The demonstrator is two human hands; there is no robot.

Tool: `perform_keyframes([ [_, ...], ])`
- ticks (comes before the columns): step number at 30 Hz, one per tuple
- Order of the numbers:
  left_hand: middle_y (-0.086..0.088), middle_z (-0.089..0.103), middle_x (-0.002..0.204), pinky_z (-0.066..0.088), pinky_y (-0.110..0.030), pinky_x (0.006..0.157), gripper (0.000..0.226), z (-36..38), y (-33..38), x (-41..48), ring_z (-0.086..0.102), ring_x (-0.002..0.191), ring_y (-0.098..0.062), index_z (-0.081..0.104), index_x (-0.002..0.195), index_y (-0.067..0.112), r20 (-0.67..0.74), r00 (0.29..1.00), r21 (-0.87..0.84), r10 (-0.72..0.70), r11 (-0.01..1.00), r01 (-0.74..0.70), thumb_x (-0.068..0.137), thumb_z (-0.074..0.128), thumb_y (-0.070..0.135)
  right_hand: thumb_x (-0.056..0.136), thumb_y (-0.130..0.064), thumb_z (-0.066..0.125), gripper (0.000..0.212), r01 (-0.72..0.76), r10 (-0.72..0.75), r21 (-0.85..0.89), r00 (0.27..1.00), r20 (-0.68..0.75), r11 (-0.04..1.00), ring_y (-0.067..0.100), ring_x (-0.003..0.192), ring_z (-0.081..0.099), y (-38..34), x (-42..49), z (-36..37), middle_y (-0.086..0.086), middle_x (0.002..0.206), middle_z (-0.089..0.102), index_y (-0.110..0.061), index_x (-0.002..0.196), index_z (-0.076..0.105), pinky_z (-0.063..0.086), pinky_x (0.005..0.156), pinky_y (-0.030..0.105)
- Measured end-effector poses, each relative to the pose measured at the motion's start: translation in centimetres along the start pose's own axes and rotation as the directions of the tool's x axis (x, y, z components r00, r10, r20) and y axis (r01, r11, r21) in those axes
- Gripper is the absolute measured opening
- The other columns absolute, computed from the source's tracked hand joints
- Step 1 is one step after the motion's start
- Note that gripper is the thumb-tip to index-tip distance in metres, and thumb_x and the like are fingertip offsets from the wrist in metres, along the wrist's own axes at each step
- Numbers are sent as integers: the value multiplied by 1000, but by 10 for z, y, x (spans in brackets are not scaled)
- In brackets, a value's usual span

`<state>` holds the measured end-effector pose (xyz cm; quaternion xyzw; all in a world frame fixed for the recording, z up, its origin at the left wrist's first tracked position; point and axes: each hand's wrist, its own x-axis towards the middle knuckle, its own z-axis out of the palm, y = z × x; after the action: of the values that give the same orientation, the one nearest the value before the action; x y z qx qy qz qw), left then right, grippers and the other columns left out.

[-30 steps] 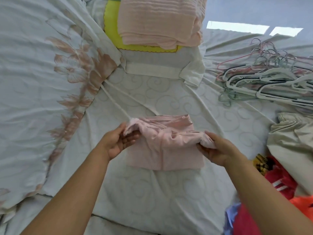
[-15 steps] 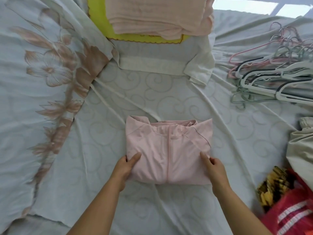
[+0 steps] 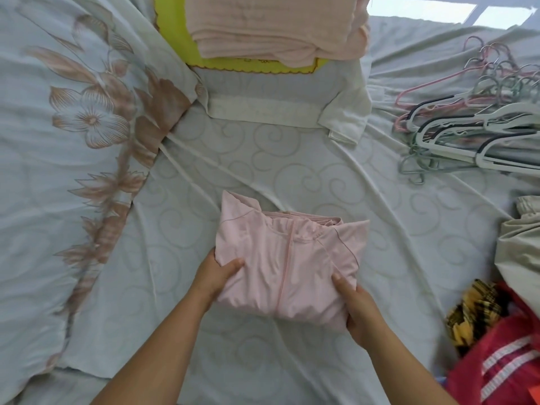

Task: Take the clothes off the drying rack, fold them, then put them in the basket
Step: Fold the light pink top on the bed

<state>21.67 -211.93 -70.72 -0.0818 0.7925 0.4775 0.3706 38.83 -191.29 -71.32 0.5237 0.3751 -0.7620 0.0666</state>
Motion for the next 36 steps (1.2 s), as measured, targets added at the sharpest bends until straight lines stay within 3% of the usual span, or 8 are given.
perform_keyframes([
  [3,-3,63,112,46,-33,93,70,-7,-5,-7,59,105,-22,54,122,14,-22,1000,52,7,999,-6,58,69,37,90,-25,58,9,27,-26,9,998,-55,1000,11,88,64,16,-10,7,-5,96,68,-22,98,61,51,68,23],
  [9,-1,65,111,48,-31,90,75,-35,-37,-27,62,103,-19,57,117,17,-10,999,0,-53,999,53,52,75,47,91,-23,58,17,17,-17,8,1000,-23,1000,12,92,67,52,-26,17,-3,100,71,-18,106,62,54,68,21],
  [14,-5,63,113,45,-32,91,51,-49,-54,-35,60,106,-22,55,123,12,-70,994,23,-87,996,89,78,75,25,77,-39,71,40,0,-3,-66,999,-44,998,19,101,65,77,-35,23,2,106,71,-15,108,65,51,92,40],
  [16,-9,62,118,45,-35,93,57,-56,-59,-38,58,110,-26,53,126,9,-122,990,90,-68,993,80,78,74,30,76,-41,72,43,22,-28,-97,998,-63,995,17,104,65,85,-37,30,-2,109,70,-17,111,65,48,97,44],
  [19,-13,60,123,44,-40,95,76,-70,-58,-46,56,113,-31,51,128,8,-190,981,190,-21,980,58,65,67,47,88,-23,65,30,56,-62,-110,997,-53,992,15,110,61,92,-39,50,-3,116,66,-17,117,61,45,102,42],
  [27,-14,61,123,41,-37,85,99,-123,-65,-55,55,113,-34,52,127,7,-289,957,314,4,945,91,46,59,65,65,-49,68,85,83,-77,-126,995,56,988,15,126,48,118,-44,106,0,135,52,-15,138,41,34,111,40],
  [30,-13,62,120,43,-37,83,103,-128,-68,-52,56,109,-34,53,126,7,-277,960,302,-41,945,128,43,59,68,60,-51,68,89,85,-75,-136,995,72,987,14,124,50,119,-42,103,-2,133,54,-15,136,42,37,109,39],
  [36,-20,59,122,37,-34,78,70,-122,-65,-48,54,111,-39,50,126,2,-290,956,331,-35,934,135,72,70,42,64,-48,69,74,42,-28,-147,995,96,988,13,115,57,121,-40,98,-3,125,61,-19,129,50,44,103,40],
])
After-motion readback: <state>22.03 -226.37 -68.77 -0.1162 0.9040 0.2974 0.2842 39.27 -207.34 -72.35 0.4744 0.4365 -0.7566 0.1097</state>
